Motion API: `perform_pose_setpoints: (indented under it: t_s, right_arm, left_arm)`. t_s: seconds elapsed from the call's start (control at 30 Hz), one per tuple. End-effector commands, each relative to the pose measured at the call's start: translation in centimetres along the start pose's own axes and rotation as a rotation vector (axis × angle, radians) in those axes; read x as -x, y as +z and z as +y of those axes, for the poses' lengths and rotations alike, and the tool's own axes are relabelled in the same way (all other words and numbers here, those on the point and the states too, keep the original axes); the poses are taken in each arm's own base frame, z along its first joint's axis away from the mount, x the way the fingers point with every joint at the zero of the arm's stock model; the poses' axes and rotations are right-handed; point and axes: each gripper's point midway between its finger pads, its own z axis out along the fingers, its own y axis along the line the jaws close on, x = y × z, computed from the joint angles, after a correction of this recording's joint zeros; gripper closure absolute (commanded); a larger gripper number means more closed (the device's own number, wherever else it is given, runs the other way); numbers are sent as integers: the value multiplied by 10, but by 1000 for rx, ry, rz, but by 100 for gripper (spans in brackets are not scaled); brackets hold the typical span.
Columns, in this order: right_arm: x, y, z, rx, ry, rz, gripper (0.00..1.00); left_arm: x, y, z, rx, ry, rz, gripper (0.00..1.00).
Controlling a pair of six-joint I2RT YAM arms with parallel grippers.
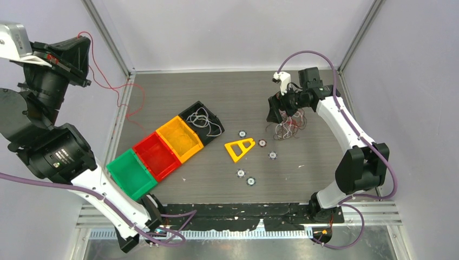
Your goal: Untangle the cables
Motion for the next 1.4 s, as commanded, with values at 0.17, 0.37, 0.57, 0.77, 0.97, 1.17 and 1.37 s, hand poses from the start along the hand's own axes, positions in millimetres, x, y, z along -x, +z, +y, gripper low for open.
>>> perform_pose_setpoints:
  t_s: [0.17, 0.37, 0.57, 0.77, 0.97, 1.17, 1.37]
  right_arm:
    - [6, -6, 2, -11, -17, -25, 3]
    - [-4, 0, 2, 0, 0, -1, 3]
    - [-11, 5, 1, 4, 11, 13, 3]
    - [-18, 9, 1, 14, 23, 31, 3]
    - [-22, 11, 1, 19, 29, 37, 3]
    - [-34, 14, -1, 25, 38, 56, 3]
    - [-43, 17, -8, 31, 58, 70, 3]
  left_arm:
    - [-118, -21, 36, 28, -65, 241, 100]
    - [-184, -36, 48, 27, -128, 352, 100]
    - [-277, -76, 46, -11, -188, 561, 100]
    - [-354, -106, 46, -32, -224, 689, 100]
    - [-409, -114, 41, -68, -269, 777, 100]
    - [-471, -132, 50, -63, -247, 915, 100]
    - [-524, -151, 53, -65, -238, 1099, 100]
